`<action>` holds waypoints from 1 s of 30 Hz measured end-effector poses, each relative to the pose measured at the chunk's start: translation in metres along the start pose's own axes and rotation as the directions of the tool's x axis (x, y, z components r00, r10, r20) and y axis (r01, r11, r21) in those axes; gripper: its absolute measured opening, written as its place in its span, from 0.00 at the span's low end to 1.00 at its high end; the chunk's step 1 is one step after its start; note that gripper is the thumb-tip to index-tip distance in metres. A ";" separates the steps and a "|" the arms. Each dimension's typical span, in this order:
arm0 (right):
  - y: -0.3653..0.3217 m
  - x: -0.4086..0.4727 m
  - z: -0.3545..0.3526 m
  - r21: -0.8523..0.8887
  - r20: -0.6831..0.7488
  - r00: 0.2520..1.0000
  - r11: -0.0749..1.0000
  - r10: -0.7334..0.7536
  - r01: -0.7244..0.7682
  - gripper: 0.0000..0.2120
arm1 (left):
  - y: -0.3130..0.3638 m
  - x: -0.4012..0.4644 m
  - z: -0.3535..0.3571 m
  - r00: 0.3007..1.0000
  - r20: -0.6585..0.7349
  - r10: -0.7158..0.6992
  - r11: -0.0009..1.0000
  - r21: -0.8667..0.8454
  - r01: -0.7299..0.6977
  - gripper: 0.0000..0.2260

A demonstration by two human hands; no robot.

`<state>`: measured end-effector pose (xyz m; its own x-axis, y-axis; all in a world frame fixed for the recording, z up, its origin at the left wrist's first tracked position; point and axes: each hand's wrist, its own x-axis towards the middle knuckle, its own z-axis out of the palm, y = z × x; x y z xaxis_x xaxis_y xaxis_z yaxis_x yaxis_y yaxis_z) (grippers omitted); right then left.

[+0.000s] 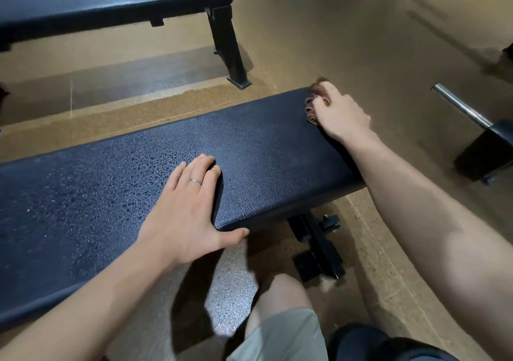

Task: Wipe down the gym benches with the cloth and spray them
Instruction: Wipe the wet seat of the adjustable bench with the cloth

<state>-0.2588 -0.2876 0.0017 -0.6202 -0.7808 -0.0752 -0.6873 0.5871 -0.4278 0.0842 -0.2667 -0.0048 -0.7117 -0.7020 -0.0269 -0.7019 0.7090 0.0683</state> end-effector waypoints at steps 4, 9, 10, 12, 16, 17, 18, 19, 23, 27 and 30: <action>0.023 -0.070 0.006 -0.095 -0.120 0.988 0.989 0.099 -0.111 0.24 | 0.000 0.000 -0.001 1.000 0.009 -0.002 1.000 -0.007 0.003 0.55; -0.002 -0.140 0.040 -0.171 -0.239 0.967 0.976 0.089 -0.132 0.25 | -0.001 -0.001 -0.003 0.999 -0.033 0.024 0.998 -0.057 -0.026 0.54; -0.016 -0.156 0.048 -0.182 -0.244 0.969 0.979 0.044 -0.090 0.26 | -0.002 -0.002 -0.003 0.999 -0.037 0.032 0.997 -0.065 -0.035 0.53; -0.050 -0.188 0.065 -0.207 -0.218 0.972 0.978 -0.083 0.037 0.27 | -0.006 -0.001 -0.003 0.997 -0.048 0.053 0.994 -0.088 -0.057 0.52; -0.092 -0.227 0.089 -0.218 -0.149 0.954 0.950 -0.260 0.225 0.26 | -0.041 -0.031 -0.009 0.995 -0.089 0.038 0.996 -0.079 -0.045 0.53; -0.091 -0.228 0.091 -0.224 -0.142 0.950 0.944 -0.278 0.243 0.25 | -0.058 -0.047 -0.009 0.995 -0.093 0.019 0.998 -0.051 -0.024 0.53; -0.088 -0.226 0.090 -0.238 -0.133 0.946 0.936 -0.296 0.259 0.25 | -0.077 -0.066 -0.008 0.996 -0.088 -0.008 1.000 -0.029 0.006 0.53; -0.083 -0.222 0.087 -0.263 -0.125 0.940 0.924 -0.317 0.276 0.24 | -0.094 -0.084 -0.007 0.997 -0.073 -0.039 0.999 -0.017 0.038 0.53; -0.064 -0.174 0.067 -0.319 -0.094 0.964 0.925 -0.247 0.206 0.25 | -0.118 -0.102 -0.006 0.997 -0.037 -0.068 0.998 -0.017 0.068 0.53; -0.097 -0.181 0.079 -0.294 -0.109 0.991 0.955 -0.082 0.047 0.26 | -0.114 -0.099 -0.008 0.997 -0.038 -0.070 0.996 -0.050 0.068 0.54; -0.156 -0.243 0.114 -0.246 -0.112 0.955 0.939 -0.274 0.241 0.25 | -0.114 -0.101 -0.006 0.995 -0.057 -0.076 0.995 -0.062 0.072 0.53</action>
<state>0.0426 -0.2136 -0.0159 -0.4463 -0.8829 0.1459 -0.8876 0.4159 -0.1980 0.2366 -0.2773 -0.0044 -0.6537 -0.7563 0.0250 -0.7482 0.6510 0.1279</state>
